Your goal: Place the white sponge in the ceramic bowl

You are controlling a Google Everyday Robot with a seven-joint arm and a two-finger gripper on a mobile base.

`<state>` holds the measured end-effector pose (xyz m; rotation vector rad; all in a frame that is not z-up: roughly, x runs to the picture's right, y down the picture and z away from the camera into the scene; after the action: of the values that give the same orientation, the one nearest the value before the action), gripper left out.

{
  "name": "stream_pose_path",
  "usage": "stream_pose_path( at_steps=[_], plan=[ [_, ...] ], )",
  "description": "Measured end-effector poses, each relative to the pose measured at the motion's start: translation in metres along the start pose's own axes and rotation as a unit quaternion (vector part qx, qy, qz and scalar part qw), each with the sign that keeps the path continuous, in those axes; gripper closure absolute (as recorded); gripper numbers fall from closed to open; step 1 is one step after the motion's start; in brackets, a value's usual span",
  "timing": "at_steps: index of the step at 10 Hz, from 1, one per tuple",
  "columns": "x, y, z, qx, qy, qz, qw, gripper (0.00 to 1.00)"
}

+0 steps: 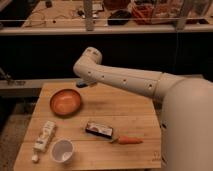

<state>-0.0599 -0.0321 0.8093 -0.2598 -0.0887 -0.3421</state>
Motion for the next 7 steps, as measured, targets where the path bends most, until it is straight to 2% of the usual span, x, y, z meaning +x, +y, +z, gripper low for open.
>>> stream_pose_path(
  at_steps=[2,4,7],
  plan=[
    [-0.005,0.001,0.002,0.0,-0.006,-0.001,1.0,1.0],
    [-0.021,-0.002,0.006,-0.001,-0.014,-0.005,0.9999,1.0],
    [-0.024,0.0,0.011,-0.001,-0.022,-0.002,0.9997,1.0]
  ],
)
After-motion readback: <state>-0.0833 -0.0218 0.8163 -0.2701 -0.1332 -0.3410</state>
